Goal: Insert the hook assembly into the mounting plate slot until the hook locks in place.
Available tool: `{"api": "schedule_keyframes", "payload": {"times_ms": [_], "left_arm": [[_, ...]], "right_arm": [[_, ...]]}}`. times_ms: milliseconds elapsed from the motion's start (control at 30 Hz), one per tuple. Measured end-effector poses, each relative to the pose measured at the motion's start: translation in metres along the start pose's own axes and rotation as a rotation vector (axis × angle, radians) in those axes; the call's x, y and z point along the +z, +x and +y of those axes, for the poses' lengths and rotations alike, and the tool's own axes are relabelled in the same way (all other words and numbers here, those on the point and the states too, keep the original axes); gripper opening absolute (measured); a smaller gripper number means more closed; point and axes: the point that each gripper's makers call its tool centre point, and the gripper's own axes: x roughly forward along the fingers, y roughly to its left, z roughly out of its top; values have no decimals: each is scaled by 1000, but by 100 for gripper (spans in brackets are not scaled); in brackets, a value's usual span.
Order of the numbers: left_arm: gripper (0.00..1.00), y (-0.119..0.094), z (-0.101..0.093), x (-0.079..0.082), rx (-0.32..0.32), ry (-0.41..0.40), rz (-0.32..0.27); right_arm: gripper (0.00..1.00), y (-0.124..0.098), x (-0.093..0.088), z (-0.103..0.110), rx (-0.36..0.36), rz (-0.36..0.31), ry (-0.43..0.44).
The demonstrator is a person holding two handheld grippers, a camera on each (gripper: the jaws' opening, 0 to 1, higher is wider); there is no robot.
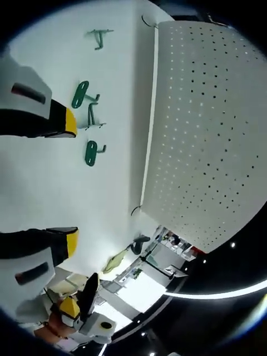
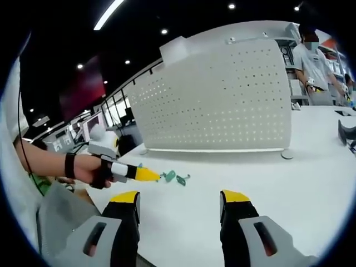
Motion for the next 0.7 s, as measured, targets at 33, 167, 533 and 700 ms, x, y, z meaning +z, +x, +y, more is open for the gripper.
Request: {"api": "schedule_keyframes", "payload": {"times_ms": [33, 167, 533, 700], "left_arm": [[67, 2, 0, 0, -3, -1, 1], [66, 9, -2, 2, -10, -7, 6], [65, 29, -4, 2, -24, -32, 32], [59, 37, 9, -5, 42, -3, 72]], "right_arm": [[59, 0, 0, -1, -2, 0, 2], [59, -3, -3, -3, -12, 3, 8], [58, -5, -4, -9, -31, 4, 16], [58, -5, -6, -13, -36, 8, 24]]}}
